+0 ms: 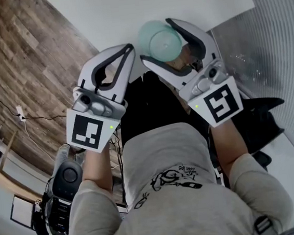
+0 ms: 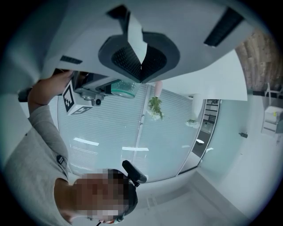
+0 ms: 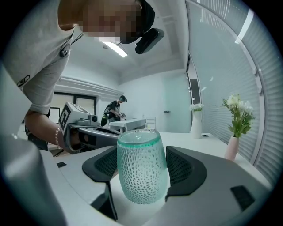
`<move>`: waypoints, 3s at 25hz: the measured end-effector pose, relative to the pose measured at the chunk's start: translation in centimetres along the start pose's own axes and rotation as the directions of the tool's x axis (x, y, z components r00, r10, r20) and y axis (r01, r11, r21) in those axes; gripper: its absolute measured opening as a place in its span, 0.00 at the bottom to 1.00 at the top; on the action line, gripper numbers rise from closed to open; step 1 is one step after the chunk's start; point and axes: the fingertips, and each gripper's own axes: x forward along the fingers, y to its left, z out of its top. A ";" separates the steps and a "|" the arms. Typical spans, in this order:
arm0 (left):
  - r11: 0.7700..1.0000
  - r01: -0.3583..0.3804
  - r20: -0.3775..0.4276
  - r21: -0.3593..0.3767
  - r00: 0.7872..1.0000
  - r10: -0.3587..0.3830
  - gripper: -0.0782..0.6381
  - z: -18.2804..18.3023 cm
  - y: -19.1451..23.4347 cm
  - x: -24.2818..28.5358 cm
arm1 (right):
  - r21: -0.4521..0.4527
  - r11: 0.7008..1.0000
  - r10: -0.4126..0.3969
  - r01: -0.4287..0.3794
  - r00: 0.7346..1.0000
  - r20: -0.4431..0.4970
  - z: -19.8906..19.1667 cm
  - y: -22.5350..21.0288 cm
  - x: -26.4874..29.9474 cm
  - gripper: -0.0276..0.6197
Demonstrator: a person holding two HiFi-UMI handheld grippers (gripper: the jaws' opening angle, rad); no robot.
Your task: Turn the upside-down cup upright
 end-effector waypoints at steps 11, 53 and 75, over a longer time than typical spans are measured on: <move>1.000 -0.014 0.036 -0.010 0.999 0.014 0.12 6.3 -2.1 -2.5 | -0.037 0.999 0.007 -0.007 1.000 -0.001 7.3 1.7 -2.5 0.57; 1.000 0.022 0.175 0.014 0.984 -0.024 0.12 22.1 -5.8 -6.3 | -0.120 0.992 -0.009 0.031 0.984 0.176 25.8 3.1 -6.8 0.57; 0.999 0.037 0.184 0.040 0.982 -0.044 0.12 24.9 -5.8 -6.3 | -0.016 0.999 -0.037 0.042 0.966 0.257 28.8 2.6 -7.2 0.57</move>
